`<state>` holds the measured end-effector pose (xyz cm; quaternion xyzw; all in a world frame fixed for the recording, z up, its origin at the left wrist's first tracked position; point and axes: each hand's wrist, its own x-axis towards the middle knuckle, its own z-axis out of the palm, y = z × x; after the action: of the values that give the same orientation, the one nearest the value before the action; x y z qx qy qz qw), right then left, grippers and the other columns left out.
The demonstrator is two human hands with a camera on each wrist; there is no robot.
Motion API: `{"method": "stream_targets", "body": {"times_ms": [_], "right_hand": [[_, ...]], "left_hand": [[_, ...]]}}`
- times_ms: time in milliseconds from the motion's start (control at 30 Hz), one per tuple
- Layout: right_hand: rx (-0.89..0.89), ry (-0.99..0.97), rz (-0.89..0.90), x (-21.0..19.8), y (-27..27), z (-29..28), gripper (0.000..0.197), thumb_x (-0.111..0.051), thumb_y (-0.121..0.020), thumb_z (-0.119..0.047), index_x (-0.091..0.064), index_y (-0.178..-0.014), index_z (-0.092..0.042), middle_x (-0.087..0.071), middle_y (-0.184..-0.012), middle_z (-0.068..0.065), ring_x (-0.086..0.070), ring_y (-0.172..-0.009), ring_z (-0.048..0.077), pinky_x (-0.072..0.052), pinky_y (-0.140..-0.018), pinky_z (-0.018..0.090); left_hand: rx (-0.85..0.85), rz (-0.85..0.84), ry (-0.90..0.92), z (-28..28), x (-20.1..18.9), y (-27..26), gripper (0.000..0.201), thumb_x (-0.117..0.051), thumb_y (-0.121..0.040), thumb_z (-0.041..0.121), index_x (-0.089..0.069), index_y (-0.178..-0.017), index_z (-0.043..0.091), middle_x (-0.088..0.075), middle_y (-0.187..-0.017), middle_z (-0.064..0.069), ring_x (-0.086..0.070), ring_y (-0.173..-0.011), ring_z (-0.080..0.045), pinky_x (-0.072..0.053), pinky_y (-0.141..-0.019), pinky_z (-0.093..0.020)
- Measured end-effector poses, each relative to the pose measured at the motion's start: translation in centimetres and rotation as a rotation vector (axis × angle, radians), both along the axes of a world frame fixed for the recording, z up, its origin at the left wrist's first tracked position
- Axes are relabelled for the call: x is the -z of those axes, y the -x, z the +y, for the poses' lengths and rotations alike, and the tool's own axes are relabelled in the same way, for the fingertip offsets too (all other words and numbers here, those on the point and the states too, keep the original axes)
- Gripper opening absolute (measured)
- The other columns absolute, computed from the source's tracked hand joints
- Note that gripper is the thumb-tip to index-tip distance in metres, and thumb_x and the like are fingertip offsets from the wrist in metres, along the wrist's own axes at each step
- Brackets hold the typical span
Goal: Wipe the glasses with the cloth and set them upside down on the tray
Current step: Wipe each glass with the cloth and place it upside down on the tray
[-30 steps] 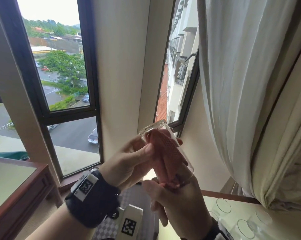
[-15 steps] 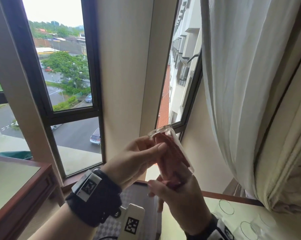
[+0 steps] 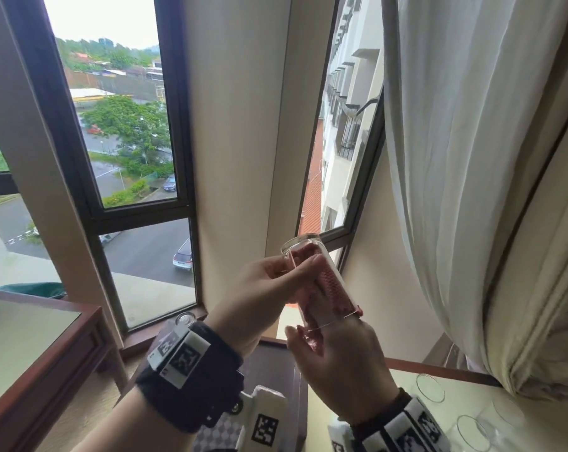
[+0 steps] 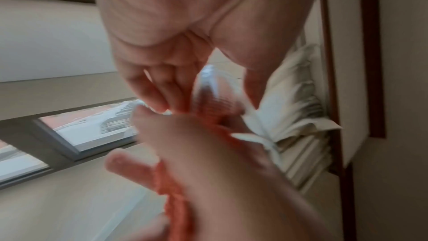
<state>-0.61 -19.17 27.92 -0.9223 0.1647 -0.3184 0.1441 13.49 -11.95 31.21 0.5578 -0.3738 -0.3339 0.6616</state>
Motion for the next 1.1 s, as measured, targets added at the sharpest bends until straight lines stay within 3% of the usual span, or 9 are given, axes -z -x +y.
{"method": "stream_targets", "body": {"times_ms": [133,200,367,500,667,733,867,967,1100], "right_hand": [[-0.528,-0.843,-0.216,-2.1,0.9,1.1,0.054,-0.069,-0.093,-0.021,-0.052,-0.139,-0.044,-0.072,-0.094,0.001,-0.070,-0.065,0.019,-0.055,-0.042,0.038],[-0.715,-1.151,-0.332,-2.2,1.0,1.7,0.049,-0.064,-0.092,-0.030,-0.054,-0.140,-0.035,-0.070,-0.106,0.022,-0.071,-0.062,0.032,-0.050,-0.041,0.031],[-0.741,-1.531,-0.416,-1.9,0.5,1.9,0.056,-0.052,-0.094,-0.055,-0.059,-0.134,-0.018,-0.058,-0.098,0.028,-0.059,-0.043,0.022,-0.036,-0.036,0.021],[-0.432,-1.420,-0.510,-1.5,0.0,1.2,0.048,-0.055,-0.095,-0.052,-0.068,-0.120,-0.013,-0.051,-0.084,0.028,-0.036,-0.035,0.018,-0.026,-0.037,0.022],[-0.153,-0.872,-0.499,-1.6,0.5,1.0,0.017,-0.075,-0.083,-0.031,-0.079,-0.081,-0.015,-0.059,-0.052,-0.003,-0.048,-0.039,0.006,-0.040,-0.041,0.020],[-0.171,-0.487,-0.480,-1.2,0.4,1.3,0.010,-0.078,-0.083,-0.023,-0.080,-0.093,-0.025,-0.072,-0.074,-0.019,-0.062,-0.054,-0.002,-0.049,-0.053,0.012],[-0.134,0.028,-0.302,1.2,-0.2,1.9,0.029,-0.072,-0.095,-0.038,-0.075,-0.121,-0.027,-0.072,-0.124,-0.006,-0.074,-0.090,0.008,-0.061,-0.073,0.027],[-0.129,0.165,-0.100,2.0,-1.0,2.8,0.054,-0.065,-0.096,-0.036,-0.049,-0.148,-0.035,-0.062,-0.140,0.001,-0.071,-0.096,0.021,-0.061,-0.078,0.036],[-0.082,0.174,-0.026,1.4,-1.6,3.7,0.074,-0.069,-0.090,-0.036,-0.034,-0.155,-0.036,-0.069,-0.121,0.000,-0.066,-0.076,0.015,-0.061,-0.071,0.032]], "left_hand": [[0.248,0.289,0.233,0.8,1.7,-0.9,0.052,-0.076,-0.091,0.034,-0.068,-0.117,-0.011,-0.068,-0.116,-0.030,-0.067,-0.110,-0.037,-0.054,-0.105,-0.045],[0.342,0.322,0.306,0.9,2.1,-1.1,0.076,-0.080,-0.092,0.034,-0.049,-0.135,-0.021,-0.056,-0.133,-0.036,-0.058,-0.122,-0.042,-0.045,-0.112,-0.053],[0.371,0.229,0.285,1.4,2.1,-1.8,0.076,-0.079,-0.095,0.034,-0.047,-0.152,-0.004,-0.051,-0.152,-0.031,-0.050,-0.143,-0.041,-0.043,-0.119,-0.049],[0.295,0.051,0.104,2.2,2.0,-2.4,0.066,-0.063,-0.103,0.041,-0.045,-0.154,0.004,-0.056,-0.153,-0.020,-0.051,-0.146,-0.034,-0.044,-0.119,-0.047],[0.186,-0.132,-0.075,4.0,1.9,-3.0,0.041,-0.049,-0.109,0.036,-0.061,-0.142,0.014,-0.073,-0.133,-0.008,-0.067,-0.128,-0.024,-0.048,-0.114,-0.055],[0.174,-0.101,-0.097,4.9,1.5,-2.9,0.044,-0.060,-0.101,0.042,-0.069,-0.134,0.015,-0.074,-0.129,-0.010,-0.067,-0.127,-0.027,-0.047,-0.115,-0.059],[0.101,0.095,-0.114,5.8,-0.4,-2.3,0.077,-0.062,-0.081,0.074,-0.077,-0.117,0.008,-0.074,-0.119,-0.023,-0.068,-0.117,-0.037,-0.050,-0.111,-0.053],[0.012,0.136,-0.058,5.7,-1.5,-1.7,0.073,-0.078,-0.083,0.063,-0.074,-0.110,-0.005,-0.076,-0.107,-0.025,-0.076,-0.103,-0.033,-0.062,-0.097,-0.037],[-0.122,0.085,0.012,6.0,-1.5,-2.0,0.042,-0.086,-0.082,0.040,-0.082,-0.096,0.001,-0.079,-0.103,-0.024,-0.074,-0.109,-0.044,-0.060,-0.102,-0.048]]}}
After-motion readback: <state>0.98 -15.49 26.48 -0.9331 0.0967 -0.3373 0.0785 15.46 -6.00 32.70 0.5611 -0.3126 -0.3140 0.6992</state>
